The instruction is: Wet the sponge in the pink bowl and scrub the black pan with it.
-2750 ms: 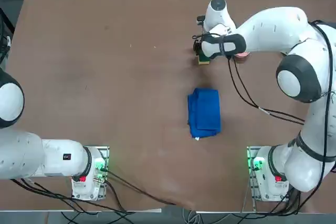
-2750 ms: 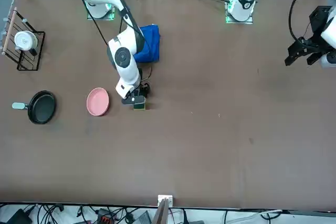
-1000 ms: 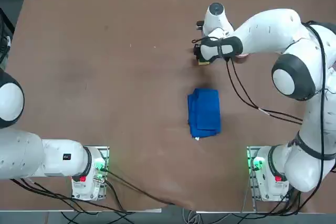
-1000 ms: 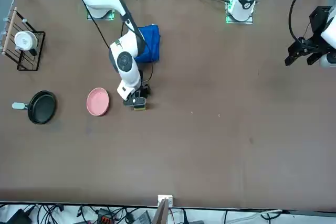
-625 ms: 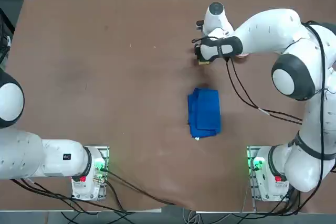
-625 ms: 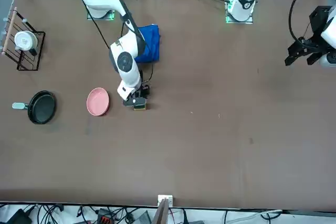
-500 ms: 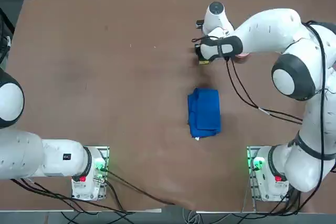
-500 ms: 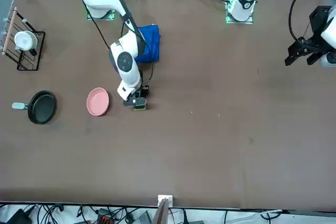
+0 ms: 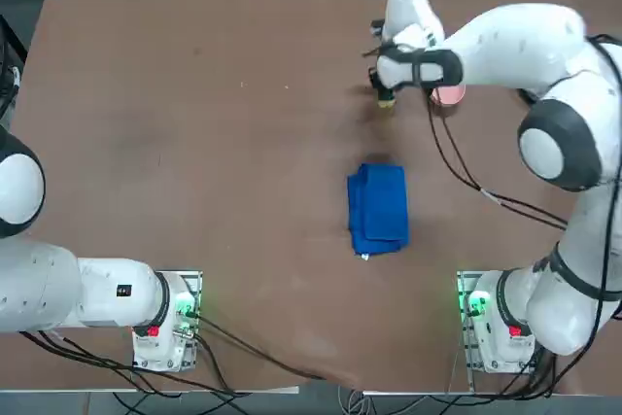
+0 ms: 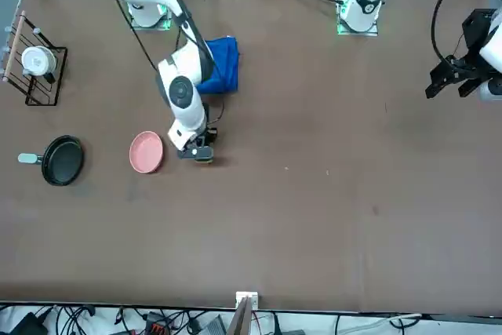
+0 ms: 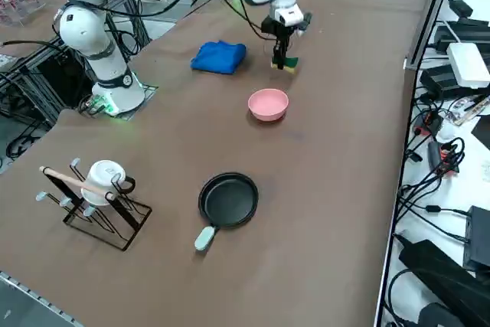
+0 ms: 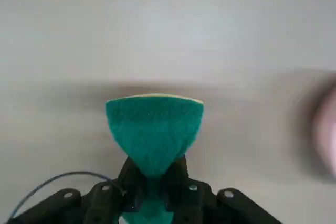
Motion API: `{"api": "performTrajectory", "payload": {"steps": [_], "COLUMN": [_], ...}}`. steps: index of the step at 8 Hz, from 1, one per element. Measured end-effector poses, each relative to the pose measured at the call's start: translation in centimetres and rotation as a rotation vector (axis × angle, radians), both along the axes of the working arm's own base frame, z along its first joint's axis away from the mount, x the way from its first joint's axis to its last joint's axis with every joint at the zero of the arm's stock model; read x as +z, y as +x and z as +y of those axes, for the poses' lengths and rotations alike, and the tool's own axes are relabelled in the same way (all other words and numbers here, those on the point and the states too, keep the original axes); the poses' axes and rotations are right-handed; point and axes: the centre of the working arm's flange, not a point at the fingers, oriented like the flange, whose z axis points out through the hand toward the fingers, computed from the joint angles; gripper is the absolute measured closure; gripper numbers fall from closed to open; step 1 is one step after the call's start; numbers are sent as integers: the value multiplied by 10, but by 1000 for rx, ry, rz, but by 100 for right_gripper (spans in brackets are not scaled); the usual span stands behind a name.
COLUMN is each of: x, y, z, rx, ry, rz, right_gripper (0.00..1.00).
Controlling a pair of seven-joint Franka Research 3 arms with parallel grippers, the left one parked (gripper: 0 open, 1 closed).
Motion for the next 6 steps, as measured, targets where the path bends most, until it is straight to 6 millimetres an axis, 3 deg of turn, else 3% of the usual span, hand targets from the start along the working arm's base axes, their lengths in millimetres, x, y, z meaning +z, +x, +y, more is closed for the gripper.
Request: {"api": "performTrajectory", "payload": {"steps": [2, 3, 6], "x": [55, 69, 64], "y": [11, 15, 31], "z": [-45, -71, -153], "rx": [-41, -38, -3], "ry": [-11, -17, -22], "rz": [34, 61, 147], "right_gripper": [78, 78, 78]}}
